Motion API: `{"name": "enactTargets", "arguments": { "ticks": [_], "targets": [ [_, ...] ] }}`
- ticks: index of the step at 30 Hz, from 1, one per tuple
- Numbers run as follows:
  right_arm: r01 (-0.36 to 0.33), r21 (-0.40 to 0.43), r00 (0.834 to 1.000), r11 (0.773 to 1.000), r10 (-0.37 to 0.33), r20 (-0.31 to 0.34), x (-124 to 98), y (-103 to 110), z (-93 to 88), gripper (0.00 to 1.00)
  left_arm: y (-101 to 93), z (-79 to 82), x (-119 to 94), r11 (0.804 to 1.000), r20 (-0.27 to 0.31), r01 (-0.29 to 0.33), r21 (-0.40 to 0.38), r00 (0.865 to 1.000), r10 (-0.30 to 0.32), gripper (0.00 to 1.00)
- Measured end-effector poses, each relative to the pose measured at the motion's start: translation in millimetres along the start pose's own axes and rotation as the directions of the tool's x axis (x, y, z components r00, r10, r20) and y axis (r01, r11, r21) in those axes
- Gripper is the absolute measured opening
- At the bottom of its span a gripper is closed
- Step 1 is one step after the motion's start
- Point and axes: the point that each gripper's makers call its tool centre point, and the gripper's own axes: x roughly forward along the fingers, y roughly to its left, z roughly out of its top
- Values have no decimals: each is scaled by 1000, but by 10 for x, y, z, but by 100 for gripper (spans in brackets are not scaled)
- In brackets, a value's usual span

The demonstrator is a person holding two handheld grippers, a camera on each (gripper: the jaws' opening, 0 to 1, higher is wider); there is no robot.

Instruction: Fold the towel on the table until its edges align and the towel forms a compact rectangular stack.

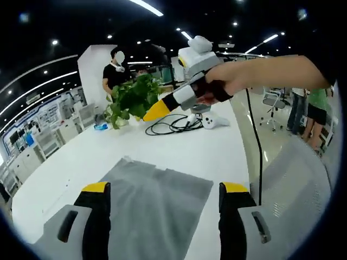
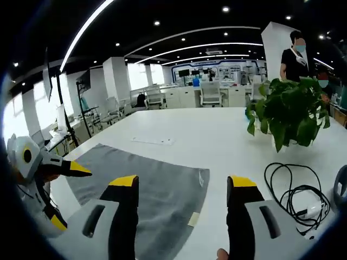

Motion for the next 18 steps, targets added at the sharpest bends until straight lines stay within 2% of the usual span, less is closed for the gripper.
{"name": "enactTargets", "arguments": {
  "ticks": [8, 13, 18],
  "targets": [
    [54, 2, 998, 999, -54, -9, 175, -291, -43, 57, -160, -135, 332, 997, -61, 36, 74, 998, -31, 78],
    [65, 15, 998, 998, -65, 5, 331, -439, -72, 48, -233, -105, 477, 995, -44, 28, 93, 999, -24, 71],
    [75, 36, 997, 997, -75, -10, 496, -548, -165, 46, -303, -107, 647, 994, -47, 43, 99, 998, -38, 68]
  ]
}}
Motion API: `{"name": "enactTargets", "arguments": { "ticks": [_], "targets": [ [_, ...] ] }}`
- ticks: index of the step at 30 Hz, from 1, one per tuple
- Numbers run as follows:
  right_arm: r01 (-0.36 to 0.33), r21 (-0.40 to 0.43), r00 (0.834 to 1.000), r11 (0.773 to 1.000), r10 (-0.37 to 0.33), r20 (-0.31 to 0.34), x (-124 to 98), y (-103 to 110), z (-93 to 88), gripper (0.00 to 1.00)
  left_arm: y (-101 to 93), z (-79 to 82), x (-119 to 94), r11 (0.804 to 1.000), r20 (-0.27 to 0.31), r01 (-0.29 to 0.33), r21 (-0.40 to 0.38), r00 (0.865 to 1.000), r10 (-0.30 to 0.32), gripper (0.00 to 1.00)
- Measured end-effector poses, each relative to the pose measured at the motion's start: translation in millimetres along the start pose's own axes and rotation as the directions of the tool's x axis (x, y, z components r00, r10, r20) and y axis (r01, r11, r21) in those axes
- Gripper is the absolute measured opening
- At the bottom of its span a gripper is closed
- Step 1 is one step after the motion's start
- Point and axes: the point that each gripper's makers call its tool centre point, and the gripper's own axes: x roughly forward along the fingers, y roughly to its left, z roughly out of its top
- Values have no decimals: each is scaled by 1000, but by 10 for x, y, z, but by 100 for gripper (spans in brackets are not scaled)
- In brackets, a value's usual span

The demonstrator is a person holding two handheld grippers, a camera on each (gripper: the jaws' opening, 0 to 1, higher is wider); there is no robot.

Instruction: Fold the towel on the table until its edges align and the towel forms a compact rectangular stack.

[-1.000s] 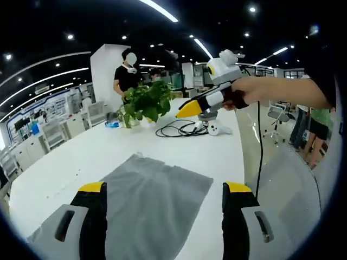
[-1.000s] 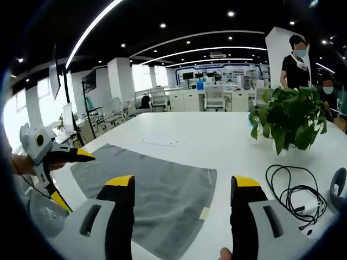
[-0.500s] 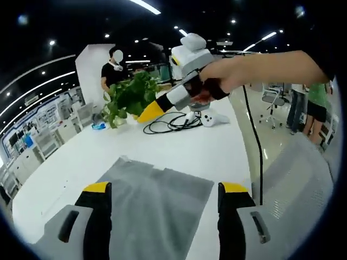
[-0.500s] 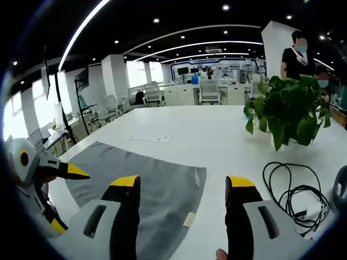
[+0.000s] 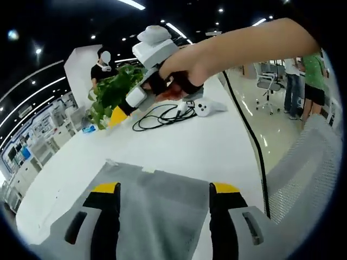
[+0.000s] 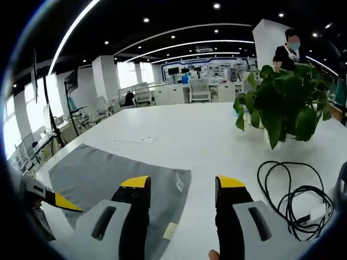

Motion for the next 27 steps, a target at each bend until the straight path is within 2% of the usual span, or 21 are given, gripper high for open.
{"name": "enactTargets", "arguments": {
  "ticks": [5, 7, 9, 12, 18, 21, 27],
  "targets": [
    [-8, 23, 1000, 1000, 9, -10, 180, -72, -74, 42, -121, -47, 168, 999, -20, 43, -3, 999, -43, 66],
    [-15, 34, 1000, 999, 15, 7, 253, -99, -73, 40, -173, -54, 223, 998, -22, 62, -7, 998, -62, 65],
    [-27, 73, 999, 997, 24, 46, 321, -119, -34, 38, -239, -14, 266, 996, 2, 89, -20, 996, -89, 61],
    [-17, 86, 999, 996, 13, 44, 408, -185, -83, 38, -322, 8, 334, 993, 16, 119, -12, 993, -119, 57],
    [-9, 97, 1000, 995, 9, -1, 584, -246, -249, 37, -411, -81, 459, 989, -11, 149, -25, 989, -149, 55],
    [3, 92, 1000, 996, -2, -15, 681, -293, -319, 36, -479, -159, 538, 981, -29, 184, -55, 982, -186, 51],
    [9, 94, 999, 996, -3, -54, 858, -281, -488, 34, -569, -325, 619, 974, -79, 217, -63, 972, -222, 47]
  ]
}}
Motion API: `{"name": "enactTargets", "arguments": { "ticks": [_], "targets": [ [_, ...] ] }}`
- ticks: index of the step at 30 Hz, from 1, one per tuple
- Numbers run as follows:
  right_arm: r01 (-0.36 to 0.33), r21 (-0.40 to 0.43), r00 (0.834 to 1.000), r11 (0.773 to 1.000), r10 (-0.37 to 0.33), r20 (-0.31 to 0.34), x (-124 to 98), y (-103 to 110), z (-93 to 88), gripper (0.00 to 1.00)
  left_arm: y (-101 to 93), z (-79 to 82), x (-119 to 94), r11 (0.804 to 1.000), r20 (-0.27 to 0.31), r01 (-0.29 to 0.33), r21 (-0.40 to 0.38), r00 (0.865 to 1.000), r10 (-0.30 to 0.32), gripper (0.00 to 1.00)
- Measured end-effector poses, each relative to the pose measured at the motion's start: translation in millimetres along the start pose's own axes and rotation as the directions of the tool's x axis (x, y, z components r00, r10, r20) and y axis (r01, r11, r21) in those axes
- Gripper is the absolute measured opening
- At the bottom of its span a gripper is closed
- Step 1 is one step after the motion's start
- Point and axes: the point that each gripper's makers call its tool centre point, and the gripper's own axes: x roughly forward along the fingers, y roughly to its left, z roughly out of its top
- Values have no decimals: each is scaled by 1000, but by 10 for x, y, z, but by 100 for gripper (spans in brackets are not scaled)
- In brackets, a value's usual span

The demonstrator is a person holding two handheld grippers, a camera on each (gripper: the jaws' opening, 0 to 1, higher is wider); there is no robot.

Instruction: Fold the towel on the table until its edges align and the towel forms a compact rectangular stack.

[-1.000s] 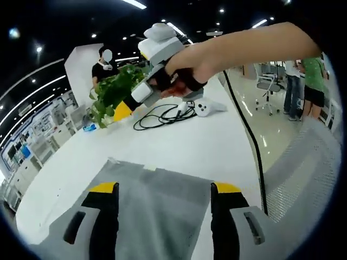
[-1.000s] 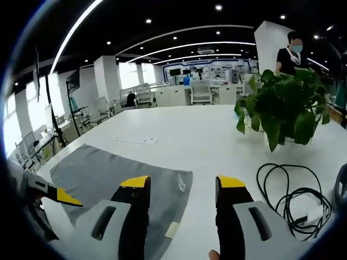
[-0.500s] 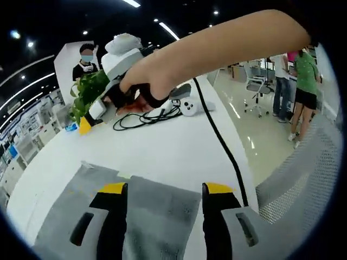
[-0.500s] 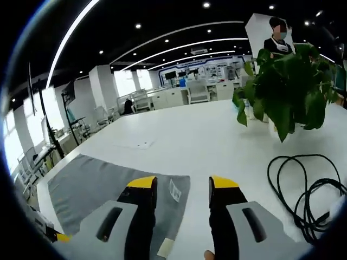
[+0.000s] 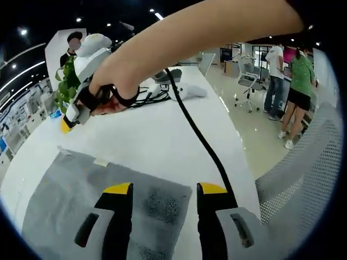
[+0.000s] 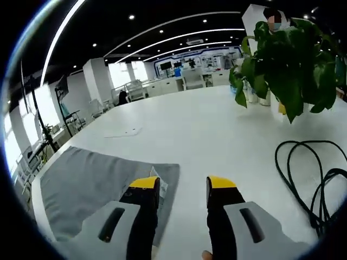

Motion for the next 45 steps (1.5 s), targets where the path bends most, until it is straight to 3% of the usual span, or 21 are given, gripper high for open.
{"name": "enactTargets", "arguments": {
  "ticks": [9, 16, 19, 20, 23, 24, 25, 30, 32, 38, 45],
  "targets": [
    [-16, -9, 999, 1000, 15, -28, 195, 157, -82, 31, -106, -46, 53, 999, -11, 46, 20, 999, -45, 31],
    [-21, -18, 998, 1000, 20, -56, 332, 183, -192, 25, -118, -126, 109, 998, -29, 61, 33, 998, -60, 30],
    [-30, -52, 996, 998, 26, -82, 381, 190, -257, 24, -129, -110, 115, 997, -15, 73, 39, 997, -72, 29],
    [-32, -77, 998, 997, 28, -50, 397, 202, -200, 23, -134, -103, 119, 996, -11, 75, 41, 997, -75, 29],
    [-51, -143, 996, 988, 39, -80, 390, 262, -240, 14, -170, -87, 138, 996, 3, 90, 21, 996, -90, 26],
    [-65, -168, 996, 984, 53, -75, 401, 274, -236, 9, -174, -84, 141, 996, 7, 88, 9, 996, -88, 25],
    [-64, -142, 996, 988, 54, -72, 390, 284, -243, 4, -167, -80, 144, 996, 12, 86, 7, 996, -86, 25],
    [-76, -117, 997, 990, 72, -32, 492, 140, -250, 3, -166, -77, 154, 996, 25, 86, -2, 996, -86, 24],
    [-73, -147, 997, 986, 70, -30, 538, 89, -257, 2, -169, -70, 155, 996, 31, 87, 1, 996, -87, 23],
    [-65, -180, 997, 981, 59, -41, 576, 73, -271, 0, -88, -76, 207, 999, 11, 30, 24, 999, -30, 9],
    [-75, -167, 997, 983, 71, -33, 582, 37, -283, 0, -50, -89, 221, 1000, -2, 18, 12, 1000, -18, 6]
  ]
}}
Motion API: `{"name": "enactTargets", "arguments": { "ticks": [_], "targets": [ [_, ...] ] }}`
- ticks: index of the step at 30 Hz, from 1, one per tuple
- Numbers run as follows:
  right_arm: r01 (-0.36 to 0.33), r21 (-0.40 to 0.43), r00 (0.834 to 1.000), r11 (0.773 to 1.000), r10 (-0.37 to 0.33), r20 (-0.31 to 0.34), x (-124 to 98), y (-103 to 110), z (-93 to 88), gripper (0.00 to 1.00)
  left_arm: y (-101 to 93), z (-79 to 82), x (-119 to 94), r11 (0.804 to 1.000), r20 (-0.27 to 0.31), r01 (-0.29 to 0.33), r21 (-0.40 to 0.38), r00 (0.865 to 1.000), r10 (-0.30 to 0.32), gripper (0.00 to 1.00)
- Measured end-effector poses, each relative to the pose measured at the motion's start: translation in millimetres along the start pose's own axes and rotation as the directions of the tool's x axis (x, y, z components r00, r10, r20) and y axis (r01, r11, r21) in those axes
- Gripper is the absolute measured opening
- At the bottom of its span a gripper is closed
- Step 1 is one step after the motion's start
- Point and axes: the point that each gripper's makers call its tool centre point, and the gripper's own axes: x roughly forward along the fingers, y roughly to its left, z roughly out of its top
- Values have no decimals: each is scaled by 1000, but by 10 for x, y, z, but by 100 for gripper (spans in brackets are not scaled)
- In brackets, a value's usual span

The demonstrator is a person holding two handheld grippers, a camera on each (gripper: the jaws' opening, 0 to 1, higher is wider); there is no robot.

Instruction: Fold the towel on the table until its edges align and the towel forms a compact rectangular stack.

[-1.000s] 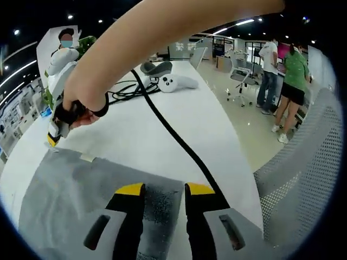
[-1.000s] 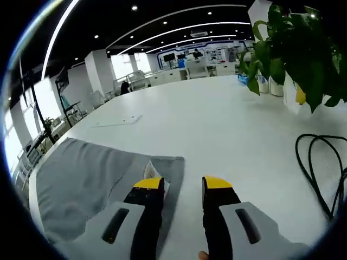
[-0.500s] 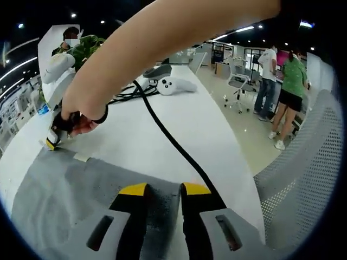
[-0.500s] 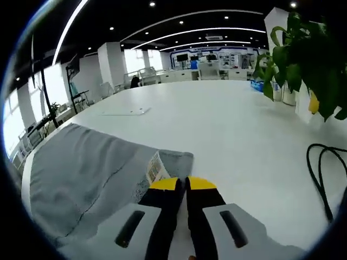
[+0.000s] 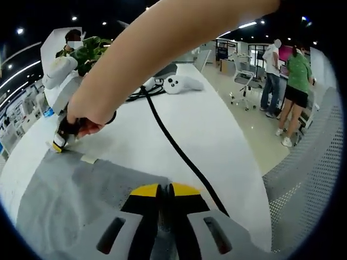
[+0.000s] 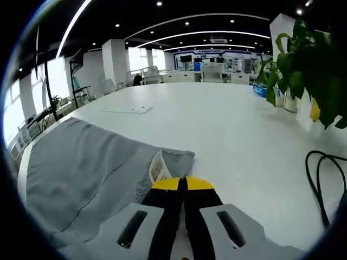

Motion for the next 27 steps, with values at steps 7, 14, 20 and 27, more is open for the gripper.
{"name": "enactTargets", "arguments": {
  "ticks": [7, 14, 20, 27],
  "targets": [
    [-11, 42, 1000, 999, 11, -11, -85, 74, 67, 0, 146, 110, -113, 994, 33, -47, -95, 998, 51, 5],
    [-25, 53, 999, 998, 24, 34, -241, 154, 322, 0, 224, 278, -271, 989, 106, -37, -143, 993, 52, 5],
    [-49, 67, 997, 997, 45, 60, -319, 275, 493, 0, 372, 450, -497, 977, 173, -56, -207, 981, 93, 5],
    [-75, 66, 994, 995, 70, 78, -435, 446, 698, 0, 379, 620, -748, 974, 224, -76, -214, 967, 125, 5]
  ]
}}
